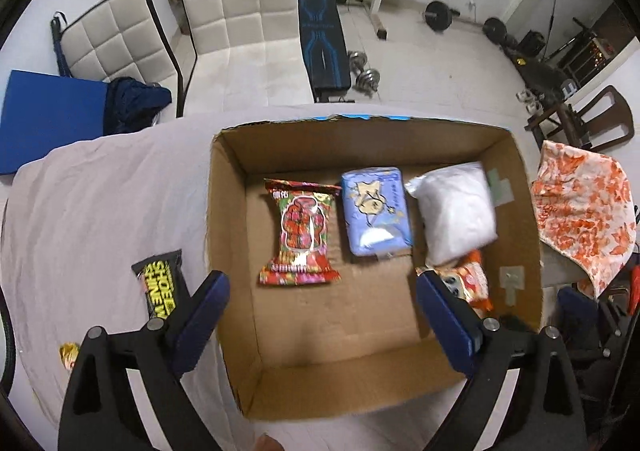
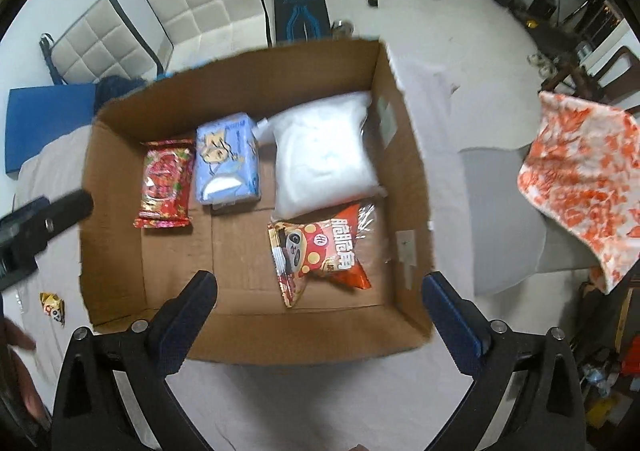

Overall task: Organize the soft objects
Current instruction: 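Lower both bags into the box and open both grippers, then grasp the yellow snack bag with the left gripper while the right grasps the black wipes pack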

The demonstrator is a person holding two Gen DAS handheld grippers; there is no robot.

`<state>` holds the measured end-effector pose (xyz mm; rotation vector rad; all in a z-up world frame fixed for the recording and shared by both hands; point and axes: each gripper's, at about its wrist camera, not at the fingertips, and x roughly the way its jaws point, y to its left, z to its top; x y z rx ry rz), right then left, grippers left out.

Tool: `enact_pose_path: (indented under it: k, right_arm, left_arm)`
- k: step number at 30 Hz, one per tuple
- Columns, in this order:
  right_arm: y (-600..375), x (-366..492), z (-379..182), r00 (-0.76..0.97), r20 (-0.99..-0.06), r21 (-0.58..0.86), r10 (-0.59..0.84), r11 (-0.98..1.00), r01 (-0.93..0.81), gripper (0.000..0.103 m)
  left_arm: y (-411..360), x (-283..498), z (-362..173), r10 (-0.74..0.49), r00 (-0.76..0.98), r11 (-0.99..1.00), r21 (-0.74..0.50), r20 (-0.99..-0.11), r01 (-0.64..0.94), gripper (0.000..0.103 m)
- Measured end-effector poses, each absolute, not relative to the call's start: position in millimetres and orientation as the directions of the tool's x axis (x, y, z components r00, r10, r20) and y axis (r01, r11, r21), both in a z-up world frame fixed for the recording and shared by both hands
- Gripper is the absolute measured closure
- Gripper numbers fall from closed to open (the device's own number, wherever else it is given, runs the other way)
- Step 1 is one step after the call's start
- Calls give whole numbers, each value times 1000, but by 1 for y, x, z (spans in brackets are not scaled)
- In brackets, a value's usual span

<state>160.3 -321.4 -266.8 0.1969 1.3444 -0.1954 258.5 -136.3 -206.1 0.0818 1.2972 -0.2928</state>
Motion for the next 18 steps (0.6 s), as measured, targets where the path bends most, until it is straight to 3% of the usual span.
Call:
enact_pose_path:
  k: [18]
  right_arm:
    - [-302,73,-158,371,-925,-16,-84,983,184,0]
  left_arm:
    - [-116,157,-120,-191,398,974,-121,-898,194,8]
